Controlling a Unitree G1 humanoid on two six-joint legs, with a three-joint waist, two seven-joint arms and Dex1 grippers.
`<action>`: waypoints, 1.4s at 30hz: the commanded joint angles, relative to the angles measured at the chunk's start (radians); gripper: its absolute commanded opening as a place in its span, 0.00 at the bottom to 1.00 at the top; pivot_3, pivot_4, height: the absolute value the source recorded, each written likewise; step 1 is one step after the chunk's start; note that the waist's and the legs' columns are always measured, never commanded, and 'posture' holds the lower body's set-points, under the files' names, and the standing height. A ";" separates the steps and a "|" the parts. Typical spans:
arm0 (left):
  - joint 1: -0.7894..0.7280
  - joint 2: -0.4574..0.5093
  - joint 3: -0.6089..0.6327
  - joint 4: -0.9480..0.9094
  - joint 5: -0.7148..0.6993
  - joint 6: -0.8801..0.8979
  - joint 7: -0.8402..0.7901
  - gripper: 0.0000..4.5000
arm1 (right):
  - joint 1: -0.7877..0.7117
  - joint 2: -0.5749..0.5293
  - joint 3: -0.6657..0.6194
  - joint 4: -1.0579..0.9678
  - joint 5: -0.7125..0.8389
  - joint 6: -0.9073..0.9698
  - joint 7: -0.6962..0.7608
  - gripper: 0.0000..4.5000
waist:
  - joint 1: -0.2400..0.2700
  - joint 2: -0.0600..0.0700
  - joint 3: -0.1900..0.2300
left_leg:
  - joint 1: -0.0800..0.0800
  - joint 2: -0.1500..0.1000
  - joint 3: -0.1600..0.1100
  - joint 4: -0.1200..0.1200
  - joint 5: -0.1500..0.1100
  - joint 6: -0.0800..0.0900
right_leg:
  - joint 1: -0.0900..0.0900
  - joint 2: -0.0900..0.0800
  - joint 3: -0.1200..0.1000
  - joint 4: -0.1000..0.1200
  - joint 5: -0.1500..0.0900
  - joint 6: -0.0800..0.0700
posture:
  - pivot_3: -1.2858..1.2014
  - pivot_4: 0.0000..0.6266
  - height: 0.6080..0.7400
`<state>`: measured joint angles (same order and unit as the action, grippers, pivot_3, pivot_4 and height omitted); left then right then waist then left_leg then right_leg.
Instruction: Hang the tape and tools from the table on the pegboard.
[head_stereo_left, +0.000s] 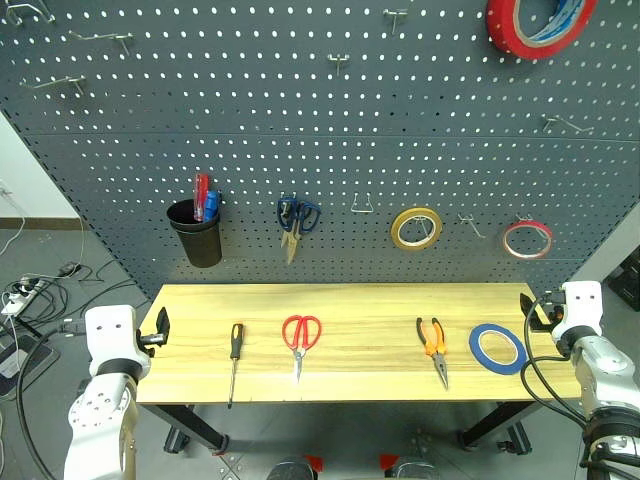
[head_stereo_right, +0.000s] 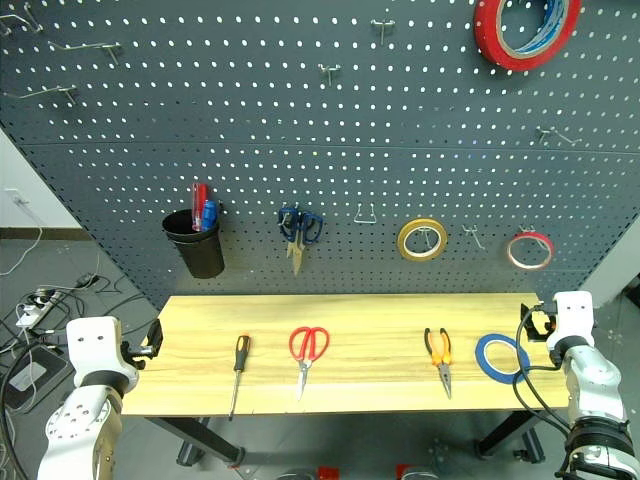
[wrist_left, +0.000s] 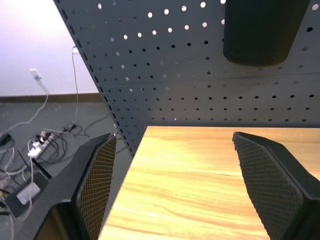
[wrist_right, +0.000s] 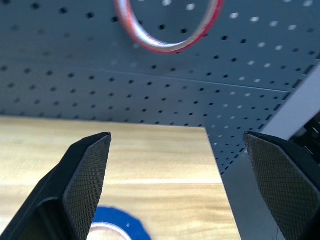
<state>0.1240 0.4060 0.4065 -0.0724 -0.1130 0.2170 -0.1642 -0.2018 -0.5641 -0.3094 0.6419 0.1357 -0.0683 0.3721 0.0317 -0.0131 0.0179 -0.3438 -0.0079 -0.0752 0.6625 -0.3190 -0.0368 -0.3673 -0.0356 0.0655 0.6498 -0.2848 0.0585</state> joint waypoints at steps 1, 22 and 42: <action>-0.074 0.054 -0.086 -0.074 0.018 -0.005 -0.076 0.87 | 0.036 -0.029 0.008 -0.132 -0.007 0.065 0.005 1.00 | 0.000 0.000 0.000 | 0.000 0.000 0.000 0.000 0.000 0.000 | 0.000 0.000 0.000 0.000 0.000 0.000 | 0.55 0.00 1.00; -0.380 0.196 -0.555 -0.126 -0.149 0.150 -0.732 0.87 | 0.171 0.017 0.194 -0.737 0.049 0.787 0.029 1.00 | -0.090 0.011 0.138 | -0.005 0.002 0.001 0.002 0.000 0.001 | -0.006 0.002 0.002 0.001 0.000 0.000 | 0.48 0.32 1.00; -0.419 0.130 -0.669 -0.108 -0.118 0.074 -0.808 0.89 | -0.298 -0.045 0.478 0.065 -0.168 0.584 0.289 0.74 | -0.116 0.007 0.159 | -0.020 0.001 0.001 0.011 0.001 0.001 | -0.021 -0.001 0.002 0.012 0.000 0.001 | 0.49 0.27 1.00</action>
<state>-0.2882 0.5423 -0.2602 -0.1560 -0.2343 0.3152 -0.9701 -0.4737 -0.5858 0.1498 0.6676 0.0036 0.5516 0.6382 -0.0841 -0.0065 0.1771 -0.3640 -0.0067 -0.0740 0.6742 -0.3182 -0.0357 -0.3886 -0.0366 0.0671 0.6622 -0.2850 0.0595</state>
